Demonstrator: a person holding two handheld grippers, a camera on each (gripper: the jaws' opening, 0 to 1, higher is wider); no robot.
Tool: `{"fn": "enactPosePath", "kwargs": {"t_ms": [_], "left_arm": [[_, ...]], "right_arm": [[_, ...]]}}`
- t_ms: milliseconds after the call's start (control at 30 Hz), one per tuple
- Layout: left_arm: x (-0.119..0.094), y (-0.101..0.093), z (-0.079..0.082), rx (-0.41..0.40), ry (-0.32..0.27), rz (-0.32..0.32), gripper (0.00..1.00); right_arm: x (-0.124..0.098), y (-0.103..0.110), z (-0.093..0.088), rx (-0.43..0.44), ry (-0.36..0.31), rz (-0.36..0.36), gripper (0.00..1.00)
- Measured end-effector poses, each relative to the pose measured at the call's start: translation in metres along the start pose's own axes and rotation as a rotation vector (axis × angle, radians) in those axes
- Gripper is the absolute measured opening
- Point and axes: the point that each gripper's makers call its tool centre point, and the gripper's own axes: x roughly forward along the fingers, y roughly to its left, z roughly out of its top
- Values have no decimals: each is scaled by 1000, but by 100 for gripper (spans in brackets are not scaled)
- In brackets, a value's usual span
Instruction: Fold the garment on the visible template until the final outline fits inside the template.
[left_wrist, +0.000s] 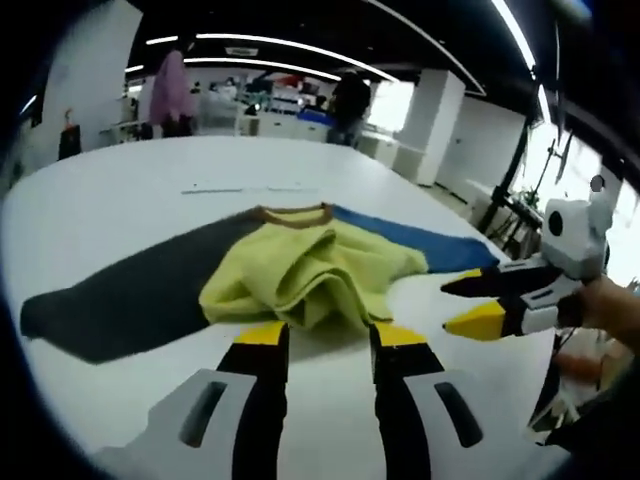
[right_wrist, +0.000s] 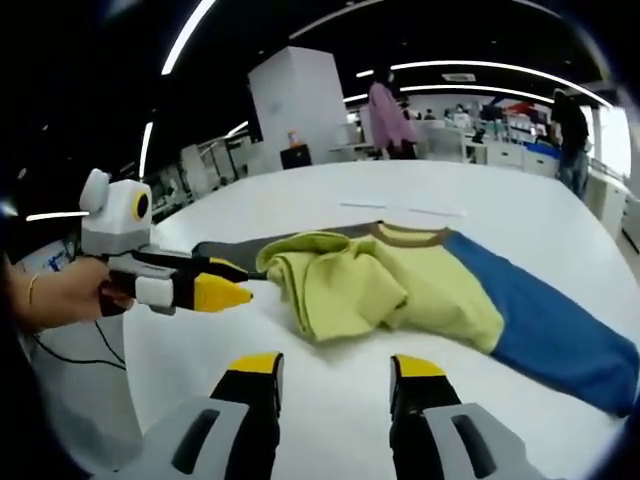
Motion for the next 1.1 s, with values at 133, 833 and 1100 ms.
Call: {"fn": "enactPosePath", "kwargs": {"t_ms": [133,833,1100], "left_arm": [[9,-6,-7,-19,3,-2,27],[42,-14,-18,-168,-7,0,15],[50,-13,-22,-192,5,8,11]], "right_arm": [[4,3,-2,7,2,-1,35],[32,5,-2,27,4,-20,23],[45,1,-3,6,8,-71,18]]}}
